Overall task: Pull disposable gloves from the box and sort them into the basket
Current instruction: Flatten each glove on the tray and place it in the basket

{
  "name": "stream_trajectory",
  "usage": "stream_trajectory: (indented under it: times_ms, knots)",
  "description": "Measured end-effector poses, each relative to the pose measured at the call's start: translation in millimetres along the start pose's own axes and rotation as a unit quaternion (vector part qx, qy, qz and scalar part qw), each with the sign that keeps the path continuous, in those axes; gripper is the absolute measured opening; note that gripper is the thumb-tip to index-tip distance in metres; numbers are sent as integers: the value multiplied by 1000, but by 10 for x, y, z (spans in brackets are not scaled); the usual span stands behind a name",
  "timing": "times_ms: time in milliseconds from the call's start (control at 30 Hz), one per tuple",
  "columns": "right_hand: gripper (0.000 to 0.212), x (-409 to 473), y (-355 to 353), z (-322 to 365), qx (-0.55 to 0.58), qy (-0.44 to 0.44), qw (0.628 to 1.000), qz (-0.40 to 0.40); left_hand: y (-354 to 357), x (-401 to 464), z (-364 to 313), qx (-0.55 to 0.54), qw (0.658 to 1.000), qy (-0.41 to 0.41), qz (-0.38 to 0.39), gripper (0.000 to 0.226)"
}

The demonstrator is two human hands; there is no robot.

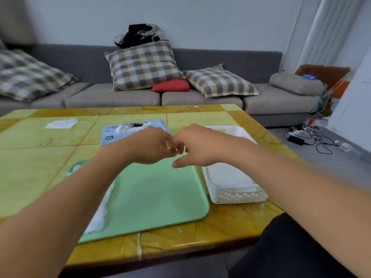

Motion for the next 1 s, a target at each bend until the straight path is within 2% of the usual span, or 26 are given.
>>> stream_trajectory:
  times_ms: [100, 200, 300, 400, 567, 667, 733, 833, 933, 1000]
  knots:
    - [48, 320, 373, 750, 67, -67, 994, 61, 11, -421, 738, -12, 998, -59, 11, 7]
    - [66, 523, 674, 1150, 44, -120, 985, 114, 76, -819, 1419, -7, 992, -128, 16, 29]
    - [68, 718, 781, 1556, 47, -178, 975, 126, 162, -1178, 1991, 23, 977, -207, 37, 39]
    - [61, 809, 960, 1856, 106, -204, 964, 134, 197, -1348, 2226, -4, 970, -242, 39, 48]
    - [22, 963, 1150, 2016, 72, -230, 965, 100, 308, -1420, 2378, -51, 969, -238, 31, 52]
    - [27, 1031, 1046, 1828, 146, -228, 957, 109, 250, -1357, 2329, -82, 973, -216, -4, 44]
    - [32, 1014, 997, 1619, 266, -183, 938, 127, 203, -1318, 2309, -91, 973, -211, -21, 39]
    - [31, 974, 1025, 1283, 471, -54, 868, 146, 196, -1278, 2268, -88, 974, -208, -16, 40]
    - [28, 979, 1070, 1028, 599, 58, 788, 133, 212, -1300, 2287, -76, 970, -232, -6, 46]
    - [25, 970, 1089, 882, 640, 122, 748, 124, 187, -1302, 2325, -59, 968, -243, -15, 43]
Point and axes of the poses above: each hand's wrist, its own x-axis towards the middle knuckle, its own y-axis out of the palm, z = x × y, the point moved 9 cm from there along x, towards the middle knuckle, and after that the axes turned 6 degrees about -x, right-handed, at the moved point
